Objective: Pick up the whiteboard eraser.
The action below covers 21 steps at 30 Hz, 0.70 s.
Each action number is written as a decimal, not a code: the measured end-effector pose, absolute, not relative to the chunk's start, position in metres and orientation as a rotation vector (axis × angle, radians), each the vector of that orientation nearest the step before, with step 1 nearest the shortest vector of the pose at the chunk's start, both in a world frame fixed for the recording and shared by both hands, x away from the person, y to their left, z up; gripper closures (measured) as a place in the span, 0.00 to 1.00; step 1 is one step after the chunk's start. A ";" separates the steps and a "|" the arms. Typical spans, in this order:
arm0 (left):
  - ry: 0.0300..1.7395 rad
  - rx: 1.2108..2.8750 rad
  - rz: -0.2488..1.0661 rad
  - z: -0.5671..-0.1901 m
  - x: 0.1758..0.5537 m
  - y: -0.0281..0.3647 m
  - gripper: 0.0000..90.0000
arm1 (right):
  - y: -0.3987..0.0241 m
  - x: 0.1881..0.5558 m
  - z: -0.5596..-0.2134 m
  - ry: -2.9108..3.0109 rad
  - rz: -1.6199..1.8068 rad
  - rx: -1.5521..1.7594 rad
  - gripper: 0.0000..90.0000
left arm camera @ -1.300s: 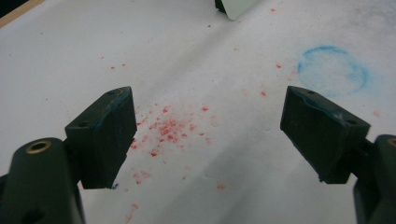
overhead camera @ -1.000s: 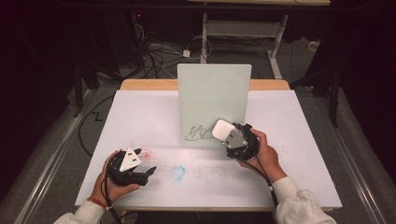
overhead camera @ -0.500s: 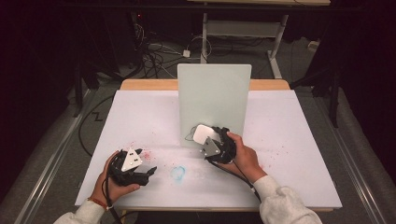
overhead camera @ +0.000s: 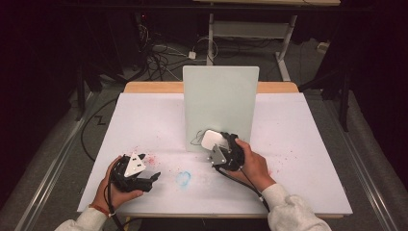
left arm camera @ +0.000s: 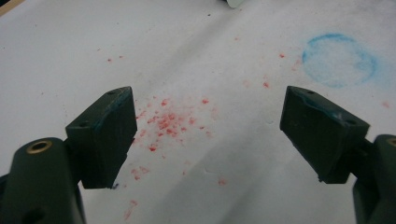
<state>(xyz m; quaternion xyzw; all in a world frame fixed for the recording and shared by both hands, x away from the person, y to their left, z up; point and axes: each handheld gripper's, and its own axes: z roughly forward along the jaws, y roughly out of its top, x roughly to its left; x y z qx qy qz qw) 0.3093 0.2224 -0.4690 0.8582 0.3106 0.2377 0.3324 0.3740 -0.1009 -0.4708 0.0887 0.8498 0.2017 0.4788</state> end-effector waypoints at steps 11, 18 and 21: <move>0.821 2.239 0.623 -0.469 0.310 0.222 0.20 | -0.159 0.379 -0.455 1.997 0.450 0.352 0.34; 0.813 2.249 0.626 -0.469 0.310 0.220 0.20 | -0.159 0.376 -0.461 2.018 0.442 0.344 0.34; 0.813 2.252 0.625 -0.469 0.310 0.221 0.20 | -0.146 0.373 -0.469 2.046 0.426 0.280 0.34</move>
